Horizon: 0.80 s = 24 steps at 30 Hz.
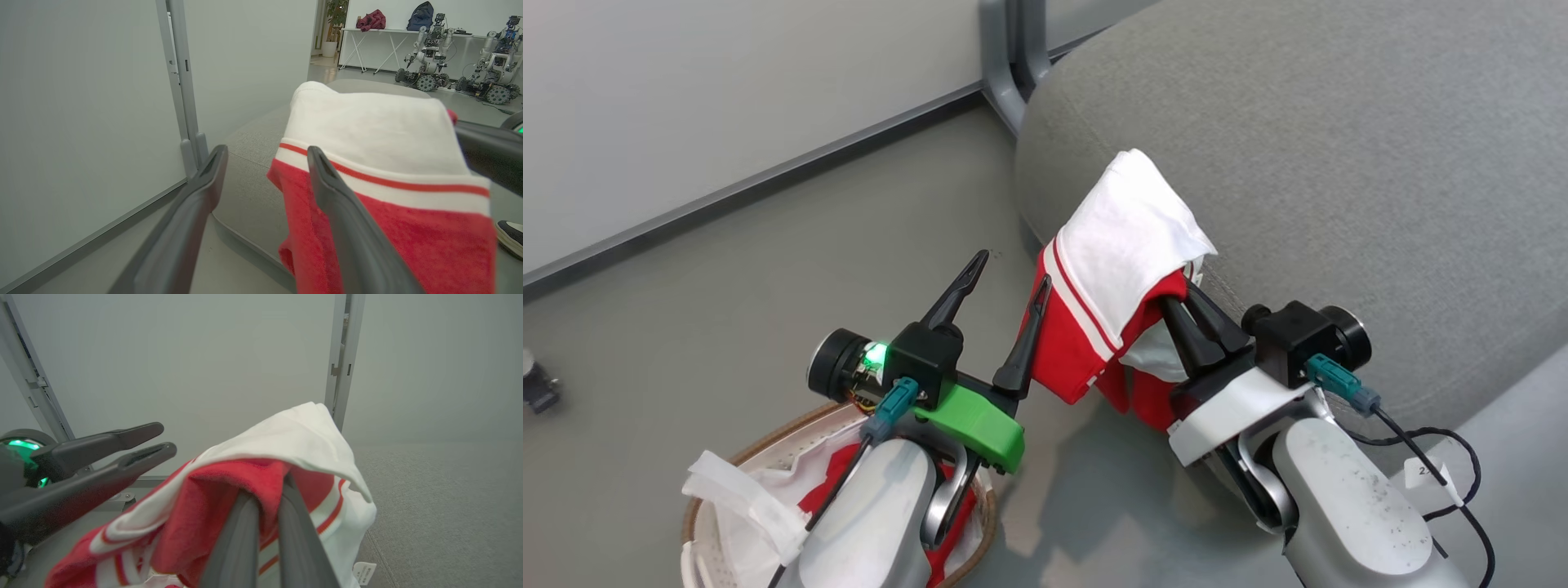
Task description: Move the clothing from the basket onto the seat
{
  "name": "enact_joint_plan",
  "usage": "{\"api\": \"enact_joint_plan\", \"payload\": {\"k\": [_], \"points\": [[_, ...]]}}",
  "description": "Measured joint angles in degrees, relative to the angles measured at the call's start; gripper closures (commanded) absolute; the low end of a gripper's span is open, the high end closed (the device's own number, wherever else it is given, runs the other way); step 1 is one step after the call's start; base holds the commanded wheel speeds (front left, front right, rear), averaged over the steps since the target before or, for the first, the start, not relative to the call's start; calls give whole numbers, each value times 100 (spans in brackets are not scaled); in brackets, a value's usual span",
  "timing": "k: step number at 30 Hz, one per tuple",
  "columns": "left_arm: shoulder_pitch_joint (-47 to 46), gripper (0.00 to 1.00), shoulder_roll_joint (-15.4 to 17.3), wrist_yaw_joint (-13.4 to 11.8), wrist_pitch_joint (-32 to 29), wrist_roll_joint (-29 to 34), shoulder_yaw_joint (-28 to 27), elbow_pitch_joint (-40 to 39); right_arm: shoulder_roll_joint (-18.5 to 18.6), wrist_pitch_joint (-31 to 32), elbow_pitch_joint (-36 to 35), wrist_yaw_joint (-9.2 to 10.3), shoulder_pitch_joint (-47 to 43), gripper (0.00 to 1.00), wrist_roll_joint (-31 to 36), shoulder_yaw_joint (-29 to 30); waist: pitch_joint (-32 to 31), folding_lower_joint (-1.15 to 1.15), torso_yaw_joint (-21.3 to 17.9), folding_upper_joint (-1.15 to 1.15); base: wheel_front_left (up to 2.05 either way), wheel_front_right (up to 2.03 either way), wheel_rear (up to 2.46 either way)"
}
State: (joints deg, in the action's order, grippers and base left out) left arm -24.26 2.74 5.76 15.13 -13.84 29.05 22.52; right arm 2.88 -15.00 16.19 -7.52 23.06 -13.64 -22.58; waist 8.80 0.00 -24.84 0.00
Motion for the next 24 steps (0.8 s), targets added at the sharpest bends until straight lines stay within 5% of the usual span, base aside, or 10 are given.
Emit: {"api": "enact_joint_plan", "payload": {"k": [6, 17, 24], "points": [[-19, 0, -3, 75, 0, 59, 43, 115, 9, 0, -70, 1, 6, 100, 88, 328, 240, 0, -400, 0, 0, 0, 0], [-71, 0, 58, 124, 0, 322, -164, 296, 0, 0, 65, 0, 939, 100, 678, 903, 841, 0, -552, 0, 0, 0, 0], [-163, 0, 241, 135, 0, 434, -282, 312, 515, 0, 322, 0, 2146, 100, 1110, 1430, 1328, 0, -436, 0, 0, 0, 0]]}}
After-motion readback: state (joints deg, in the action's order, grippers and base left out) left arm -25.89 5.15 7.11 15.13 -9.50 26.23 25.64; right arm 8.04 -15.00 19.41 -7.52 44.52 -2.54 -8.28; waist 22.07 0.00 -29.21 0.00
